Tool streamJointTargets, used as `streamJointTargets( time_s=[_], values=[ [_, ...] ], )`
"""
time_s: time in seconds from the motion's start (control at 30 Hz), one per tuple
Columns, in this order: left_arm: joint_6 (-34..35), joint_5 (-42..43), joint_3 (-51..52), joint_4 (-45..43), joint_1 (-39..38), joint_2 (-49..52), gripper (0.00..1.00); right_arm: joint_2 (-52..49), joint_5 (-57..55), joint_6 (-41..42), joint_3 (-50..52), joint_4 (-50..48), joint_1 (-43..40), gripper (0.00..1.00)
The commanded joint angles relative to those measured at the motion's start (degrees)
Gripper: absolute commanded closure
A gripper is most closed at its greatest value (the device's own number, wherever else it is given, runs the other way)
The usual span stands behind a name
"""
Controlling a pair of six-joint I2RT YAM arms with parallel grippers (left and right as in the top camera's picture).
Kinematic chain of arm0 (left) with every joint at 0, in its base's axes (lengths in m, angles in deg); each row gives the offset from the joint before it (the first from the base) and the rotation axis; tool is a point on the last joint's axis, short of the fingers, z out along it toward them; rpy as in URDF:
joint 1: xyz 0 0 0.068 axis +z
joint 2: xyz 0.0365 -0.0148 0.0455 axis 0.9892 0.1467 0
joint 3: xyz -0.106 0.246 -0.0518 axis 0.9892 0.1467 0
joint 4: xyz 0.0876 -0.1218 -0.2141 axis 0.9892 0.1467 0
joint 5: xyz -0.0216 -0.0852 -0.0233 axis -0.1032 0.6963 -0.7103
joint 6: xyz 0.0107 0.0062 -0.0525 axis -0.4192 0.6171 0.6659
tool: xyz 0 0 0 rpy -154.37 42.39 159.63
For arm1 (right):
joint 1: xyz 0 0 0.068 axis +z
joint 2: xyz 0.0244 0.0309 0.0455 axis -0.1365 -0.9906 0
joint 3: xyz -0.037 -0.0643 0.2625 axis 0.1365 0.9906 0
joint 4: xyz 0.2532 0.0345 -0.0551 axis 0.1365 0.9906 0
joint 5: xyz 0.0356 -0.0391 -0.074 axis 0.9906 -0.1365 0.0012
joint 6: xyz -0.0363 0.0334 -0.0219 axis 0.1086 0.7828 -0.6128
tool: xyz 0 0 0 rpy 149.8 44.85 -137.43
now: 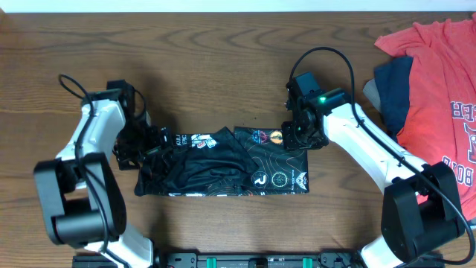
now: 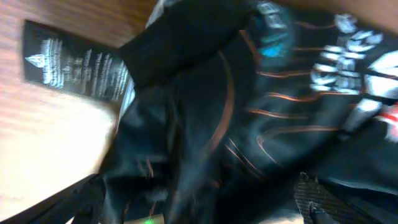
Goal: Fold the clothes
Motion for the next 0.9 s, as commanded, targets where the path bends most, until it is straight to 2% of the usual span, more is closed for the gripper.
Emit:
streamJointTargets(
  time_s=[0.0, 0.07, 0.13, 0.33, 0.4, 0.43, 0.47, 0.73, 0.87],
  values=[
    [-1.1, -0.5, 2.3, -1.6, 0.1, 2.1, 0.01, 0.2, -0.6, 0.8, -0.4, 0.4, -0.4, 0.57],
    [-1.1, -0.5, 3.6, -3.2, 0.1, 3.0, 0.02, 0.2, -0.6, 0.8, -0.4, 0.5, -0.4, 0.57],
    [-1.1, -0.2, 5.2, -5.2, 0.1, 3.7, 0.08, 0.2, -0.6, 0.8, -0.4, 0.5, -0.4, 0.57],
    [-1.1, 3.6, 7.0, -7.2, -0.2, 3.9, 0.45, 0.2, -0.5, 0.8, -0.4, 0.5, -0.4, 0.57],
    [-1.1, 3.6, 7.0, -7.4, -0.2, 3.9, 0.71, 0.2, -0.5, 0.8, -0.4, 0.5, -0.4, 0.57],
    [-1.1, 3.6, 7.0, -7.4, -0.2, 3.9, 0.9, 0.2, -0.5, 0.8, -0.4, 0.6, -0.4, 0.57],
    [-1.1, 3.6, 7.0, -7.4, -0.2, 3.9, 0.94, 0.2, -0.5, 0.8, -0.4, 0.6, -0.4, 0.57],
    [-1.0, 3.1, 0.3, -6.3, 3.2, 3.8, 0.94, 0.2, -0.6, 0.8, -0.4, 0.7, -0.4, 0.57],
    [0.4, -4.0, -6.3, -3.2, 7.3, 3.8, 0.94, 0.2, -1.2, 0.8, -0.4, 0.7, -0.6, 0.57]
  ],
)
